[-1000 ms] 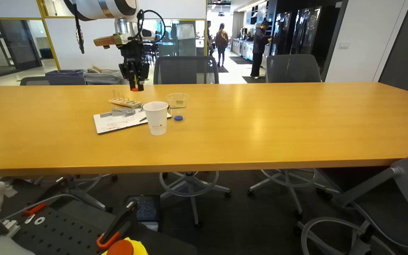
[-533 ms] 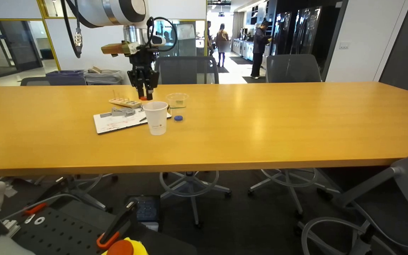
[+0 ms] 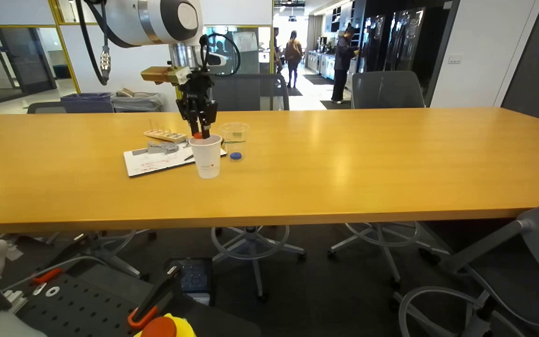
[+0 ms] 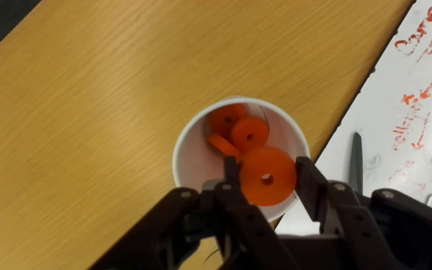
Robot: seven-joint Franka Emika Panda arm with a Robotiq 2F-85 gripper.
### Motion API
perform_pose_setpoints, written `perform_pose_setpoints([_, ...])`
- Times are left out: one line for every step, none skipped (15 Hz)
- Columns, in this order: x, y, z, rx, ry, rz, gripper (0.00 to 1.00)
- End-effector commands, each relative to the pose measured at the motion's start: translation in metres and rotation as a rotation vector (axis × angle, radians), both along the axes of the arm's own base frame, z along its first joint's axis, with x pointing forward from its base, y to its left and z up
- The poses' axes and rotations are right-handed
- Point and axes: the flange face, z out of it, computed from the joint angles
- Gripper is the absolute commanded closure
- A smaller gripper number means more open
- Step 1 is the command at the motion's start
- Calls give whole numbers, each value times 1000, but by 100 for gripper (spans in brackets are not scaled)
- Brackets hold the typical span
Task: Put the orange blocks inside the white cup and place the blue ring inside the clear cup
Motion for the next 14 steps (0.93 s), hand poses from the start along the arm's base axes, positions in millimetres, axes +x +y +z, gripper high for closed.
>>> perform_pose_setpoints([-9, -11, 11, 9, -50, -17, 83])
perform_pose_setpoints([-10, -13, 12, 9, -51, -20, 83])
perform_pose_setpoints([-13, -14, 13, 8, -52, -21, 83])
perform_pose_setpoints([-15, -15, 13, 11, -52, -21, 83])
perform_pose_setpoints([-17, -16, 12, 12, -51, -21, 83])
perform_pose_setpoints([-18, -16, 13, 13, -51, -22, 83])
perform_pose_setpoints([-20, -17, 13, 14, -51, -22, 83])
perform_pose_setpoints([-22, -17, 14, 13, -48, -27, 53])
perform_pose_setpoints([-23, -19, 15, 10, -43, -30, 32])
perform_pose_setpoints([-25, -22, 20, 15, -39, -31, 27])
perform_pose_setpoints([-26, -24, 23, 20, -37, -30, 19])
perform_pose_setpoints([-28, -29, 28, 30, -41, -32, 12])
perform_pose_setpoints([-32, -31, 32, 38, -45, -37, 5])
perform_pose_setpoints([-37, -34, 37, 46, -48, -44, 0])
